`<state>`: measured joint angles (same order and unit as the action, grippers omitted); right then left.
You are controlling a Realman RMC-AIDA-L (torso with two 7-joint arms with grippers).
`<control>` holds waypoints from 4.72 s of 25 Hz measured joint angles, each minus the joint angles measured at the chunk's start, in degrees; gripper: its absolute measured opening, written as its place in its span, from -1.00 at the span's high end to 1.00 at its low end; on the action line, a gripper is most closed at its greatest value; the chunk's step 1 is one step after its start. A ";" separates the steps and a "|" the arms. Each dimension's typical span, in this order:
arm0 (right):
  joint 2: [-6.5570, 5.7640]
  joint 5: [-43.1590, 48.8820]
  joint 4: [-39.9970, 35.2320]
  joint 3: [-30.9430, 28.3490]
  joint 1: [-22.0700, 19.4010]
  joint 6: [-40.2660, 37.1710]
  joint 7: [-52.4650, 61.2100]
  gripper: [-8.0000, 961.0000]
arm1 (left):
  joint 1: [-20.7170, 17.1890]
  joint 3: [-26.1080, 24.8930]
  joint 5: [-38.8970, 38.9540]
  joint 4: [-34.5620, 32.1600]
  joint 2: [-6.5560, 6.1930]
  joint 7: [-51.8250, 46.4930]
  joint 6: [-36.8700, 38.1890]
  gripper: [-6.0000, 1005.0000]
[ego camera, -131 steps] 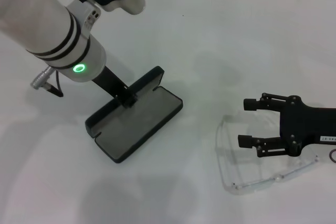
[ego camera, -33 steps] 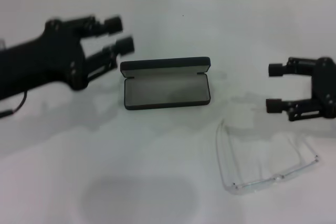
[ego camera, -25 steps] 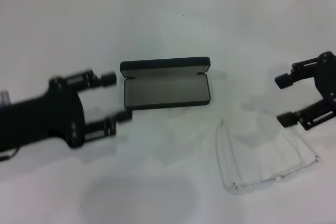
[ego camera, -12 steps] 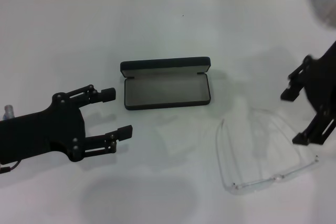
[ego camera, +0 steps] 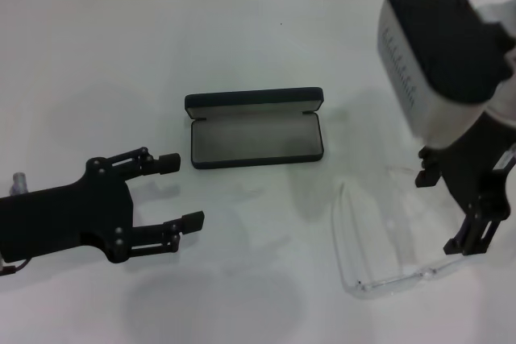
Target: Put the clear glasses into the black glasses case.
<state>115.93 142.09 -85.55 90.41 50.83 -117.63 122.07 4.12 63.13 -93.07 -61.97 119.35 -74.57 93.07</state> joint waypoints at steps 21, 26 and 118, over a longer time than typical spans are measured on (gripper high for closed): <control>0.26 -1.15 6.44 15.19 -2.49 11.02 -0.11 -0.81 | 1.68 -0.12 -0.97 0.71 0.09 0.05 -0.40 -0.60; 0.25 -2.55 6.92 17.32 -3.14 12.34 -0.08 -0.79 | 1.68 -0.11 -0.95 0.74 0.13 0.08 -0.43 -0.59; 0.03 -55.12 27.25 -10.81 -32.83 18.63 -69.06 0.74 | 19.54 12.99 19.68 16.92 0.51 0.12 -1.27 0.93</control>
<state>115.96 86.98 -58.29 79.60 18.00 -99.00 53.01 23.66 76.12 -73.39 -45.06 119.86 -74.44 91.81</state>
